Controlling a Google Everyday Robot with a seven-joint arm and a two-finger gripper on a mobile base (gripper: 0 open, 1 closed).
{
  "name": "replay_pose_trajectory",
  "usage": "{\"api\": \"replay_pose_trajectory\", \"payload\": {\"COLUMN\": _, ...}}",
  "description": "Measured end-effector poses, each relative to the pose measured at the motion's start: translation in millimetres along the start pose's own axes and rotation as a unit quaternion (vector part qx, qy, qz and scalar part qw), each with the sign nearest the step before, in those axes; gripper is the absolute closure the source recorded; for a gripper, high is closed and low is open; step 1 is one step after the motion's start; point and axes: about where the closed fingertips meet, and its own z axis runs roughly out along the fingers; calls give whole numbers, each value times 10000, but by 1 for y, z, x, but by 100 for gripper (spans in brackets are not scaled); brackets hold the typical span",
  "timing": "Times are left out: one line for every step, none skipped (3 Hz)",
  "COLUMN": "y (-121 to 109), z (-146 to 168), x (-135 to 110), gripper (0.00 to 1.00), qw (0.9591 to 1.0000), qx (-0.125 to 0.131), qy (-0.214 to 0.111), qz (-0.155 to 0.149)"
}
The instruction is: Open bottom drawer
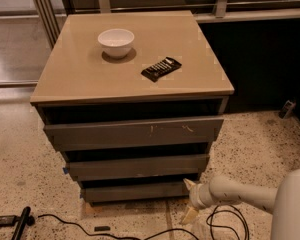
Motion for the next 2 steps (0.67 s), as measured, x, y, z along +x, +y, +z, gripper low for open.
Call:
{"api": "replay_pose_trajectory", "payload": {"y": -5, "z": 22, "x": 16, "gripper": 0, "qw": 9999, "qx": 99, "qy": -23, "qz": 33}}
{"api": "replay_pose_trajectory", "payload": {"y": -10, "z": 42, "x": 26, "gripper": 0, "qw": 9997, "qx": 199, "qy": -107, "qz": 3}}
